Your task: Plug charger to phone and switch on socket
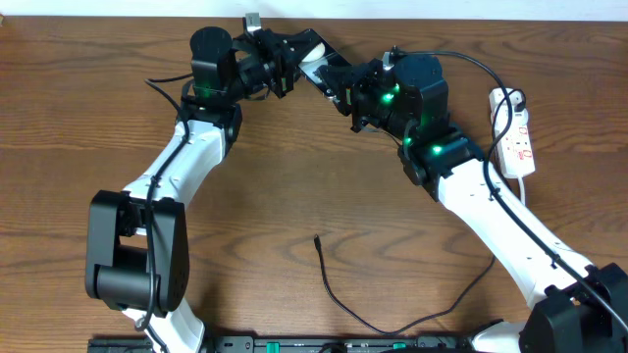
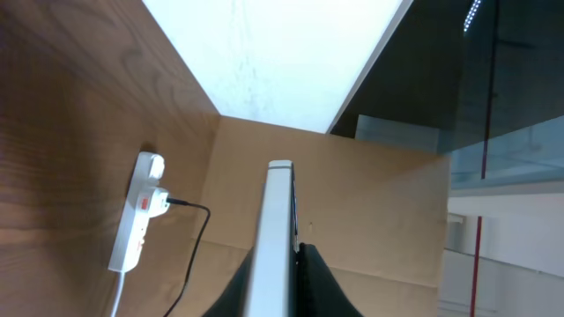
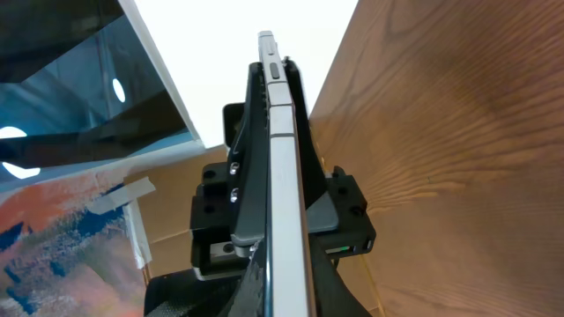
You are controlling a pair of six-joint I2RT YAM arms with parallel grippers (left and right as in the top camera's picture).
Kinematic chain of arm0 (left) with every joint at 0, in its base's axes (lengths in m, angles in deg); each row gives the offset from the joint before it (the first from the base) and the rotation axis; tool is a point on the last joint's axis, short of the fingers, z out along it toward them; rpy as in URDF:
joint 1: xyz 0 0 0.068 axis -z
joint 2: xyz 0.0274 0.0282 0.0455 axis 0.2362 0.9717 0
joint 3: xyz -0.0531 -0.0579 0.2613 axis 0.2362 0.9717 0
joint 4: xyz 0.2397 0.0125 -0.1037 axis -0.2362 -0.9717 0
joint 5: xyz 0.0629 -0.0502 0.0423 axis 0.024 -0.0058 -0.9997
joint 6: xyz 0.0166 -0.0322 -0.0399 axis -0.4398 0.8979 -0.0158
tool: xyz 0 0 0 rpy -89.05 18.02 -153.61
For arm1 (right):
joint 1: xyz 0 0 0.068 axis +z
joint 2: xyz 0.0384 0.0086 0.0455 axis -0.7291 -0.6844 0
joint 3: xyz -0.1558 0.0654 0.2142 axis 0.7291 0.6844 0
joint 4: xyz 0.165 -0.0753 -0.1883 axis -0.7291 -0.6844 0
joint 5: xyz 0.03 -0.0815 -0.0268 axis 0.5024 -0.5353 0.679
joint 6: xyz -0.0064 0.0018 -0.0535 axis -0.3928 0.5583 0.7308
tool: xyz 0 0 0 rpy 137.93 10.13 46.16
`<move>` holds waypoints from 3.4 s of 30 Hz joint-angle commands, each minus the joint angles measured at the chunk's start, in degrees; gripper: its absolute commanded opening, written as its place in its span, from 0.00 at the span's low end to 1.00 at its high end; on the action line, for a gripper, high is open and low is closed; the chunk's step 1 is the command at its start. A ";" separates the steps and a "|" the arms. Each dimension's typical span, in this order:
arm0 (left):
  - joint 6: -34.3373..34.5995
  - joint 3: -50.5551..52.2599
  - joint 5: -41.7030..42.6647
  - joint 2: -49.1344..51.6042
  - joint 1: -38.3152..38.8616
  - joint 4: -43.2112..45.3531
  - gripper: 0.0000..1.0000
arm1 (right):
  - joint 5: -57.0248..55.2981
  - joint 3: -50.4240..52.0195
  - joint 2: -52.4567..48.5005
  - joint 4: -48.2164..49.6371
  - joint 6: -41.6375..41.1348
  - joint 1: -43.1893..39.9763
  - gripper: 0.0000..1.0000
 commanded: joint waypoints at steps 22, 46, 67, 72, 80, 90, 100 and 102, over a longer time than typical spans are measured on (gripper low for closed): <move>-0.87 -1.18 -0.46 -1.60 -3.02 0.02 0.07 | -0.09 -1.14 0.44 1.31 2.78 0.26 0.92; -0.04 -1.18 19.04 -1.60 -25.64 0.04 0.07 | -0.07 -1.16 0.44 -7.02 39.87 -0.39 0.99; -1.73 -1.18 29.92 -1.60 -30.62 0.04 0.07 | -21.77 -14.19 -4.28 -52.65 62.01 12.66 0.99; -2.69 -1.18 31.06 -1.60 -32.06 0.02 0.07 | -21.42 -14.12 -4.37 -56.37 62.03 15.41 0.99; -2.67 -1.18 31.21 -1.60 -34.73 0.02 0.08 | -16.92 -14.14 -6.14 -56.06 58.53 17.75 0.99; -5.51 -1.18 30.88 -1.60 -34.82 0.02 0.07 | -12.63 -14.16 -15.19 -63.12 57.51 22.21 0.92; -7.15 -1.18 30.27 -1.57 -37.09 0.00 0.07 | -16.96 -13.97 -15.65 -64.72 55.71 25.97 0.84; -7.13 -1.18 30.25 -1.57 -37.81 0.00 0.08 | -18.21 -13.86 -15.91 -64.74 54.47 26.18 0.83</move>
